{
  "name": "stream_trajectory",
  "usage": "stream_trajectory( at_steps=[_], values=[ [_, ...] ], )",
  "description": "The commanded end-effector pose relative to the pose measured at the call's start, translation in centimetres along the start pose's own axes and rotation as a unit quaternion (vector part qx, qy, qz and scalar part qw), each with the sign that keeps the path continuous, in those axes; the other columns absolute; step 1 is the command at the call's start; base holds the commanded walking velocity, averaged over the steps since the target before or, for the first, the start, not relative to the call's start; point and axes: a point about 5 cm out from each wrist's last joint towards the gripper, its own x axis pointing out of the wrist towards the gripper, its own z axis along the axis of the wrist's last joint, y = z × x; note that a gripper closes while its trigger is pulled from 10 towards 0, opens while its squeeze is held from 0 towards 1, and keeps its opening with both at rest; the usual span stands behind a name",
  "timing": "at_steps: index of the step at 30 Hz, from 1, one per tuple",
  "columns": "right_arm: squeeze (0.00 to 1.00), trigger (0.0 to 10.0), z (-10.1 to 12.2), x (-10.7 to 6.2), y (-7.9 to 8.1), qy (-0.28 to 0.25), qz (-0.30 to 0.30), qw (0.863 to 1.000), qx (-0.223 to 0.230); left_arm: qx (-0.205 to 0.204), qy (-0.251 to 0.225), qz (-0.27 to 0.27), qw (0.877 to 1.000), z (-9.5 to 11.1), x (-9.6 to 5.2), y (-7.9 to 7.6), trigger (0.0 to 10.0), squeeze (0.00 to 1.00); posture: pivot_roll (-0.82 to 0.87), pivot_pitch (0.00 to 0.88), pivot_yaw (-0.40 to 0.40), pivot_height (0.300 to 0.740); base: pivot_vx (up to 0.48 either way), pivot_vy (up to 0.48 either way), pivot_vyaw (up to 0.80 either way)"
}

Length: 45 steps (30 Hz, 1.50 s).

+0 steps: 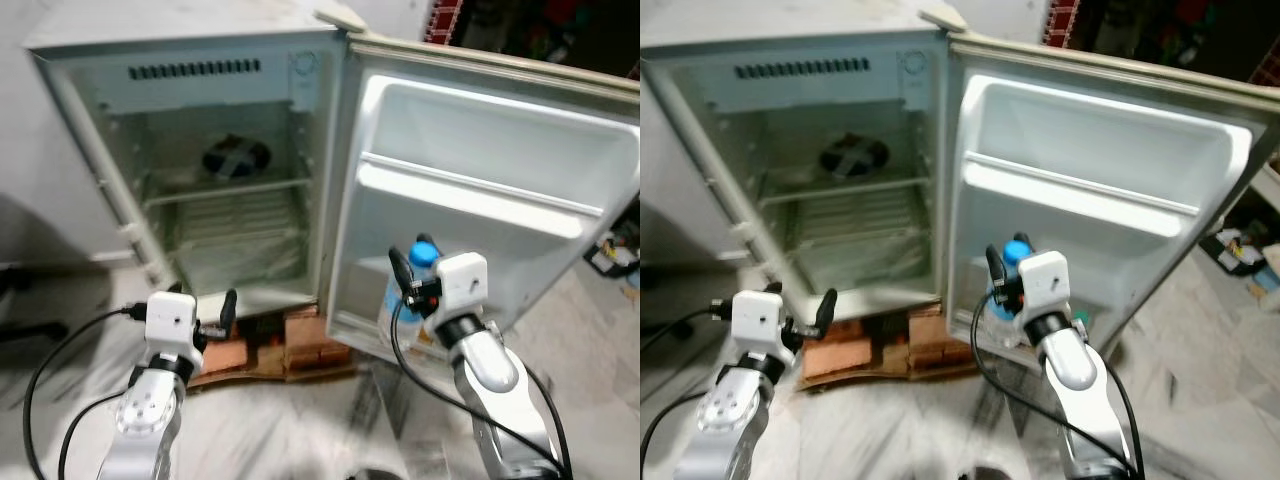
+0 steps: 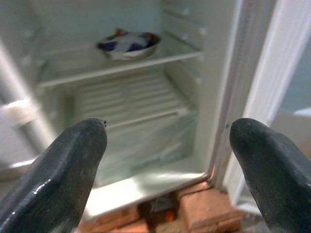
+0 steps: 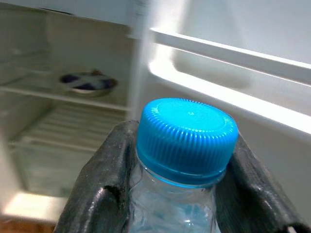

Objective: Restocking fridge

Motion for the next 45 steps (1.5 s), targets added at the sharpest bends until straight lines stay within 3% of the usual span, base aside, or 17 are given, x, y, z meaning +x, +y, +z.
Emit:
stream_trajectory(
  at_steps=[1, 25, 29, 33, 45],
  values=[
    [0.0, 10.0, 0.5, -0.1, -0.7, -0.011, -0.01, 1.0, -0.01, -0.002, 0.0, -0.005, 1.0, 0.0, 0.0, -0.5, 10.0, 0.0, 0.0, 0.066, -0.04, 0.74, 0.398, 0.0, 0.0],
    [0.0, 10.0, 0.3, -0.2, -0.8, -0.004, -0.006, 1.0, 0.015, 0.013, 0.014, 0.001, 1.0, -0.3, -0.6, -0.6, 10.0, 0.0, 0.0, 0.075, -0.038, 0.74, 0.04, 0.0, 0.0],
    [0.0, 10.0, 0.0, -0.9, -1.4, 0.0, -0.026, 1.0, 0.009, 0.025, 0.005, 0.018, 1.0, 0.1, -2.2, -0.2, 10.0, 0.0, 0.02, 0.078, -0.042, 0.74, 0.0, 0.0, 0.0],
    [0.0, 10.0, -0.4, -1.5, -1.9, 0.008, -0.05, 0.999, 0.009, 0.031, 0.006, 0.016, 0.999, -0.1, -2.7, -0.4, 10.0, 0.0, 0.02, 0.081, -0.044, 0.74, 0.0, 0.0, 0.0],
    [0.0, 10.0, -1.0, -1.5, -1.6, 0.013, -0.05, 0.999, 0.002, 0.055, -0.012, -0.009, 0.998, 0.8, -2.0, -1.1, 10.0, 0.0, 0.02, 0.09, -0.025, 0.74, 0.0, 0.0, 0.0]
  ],
)
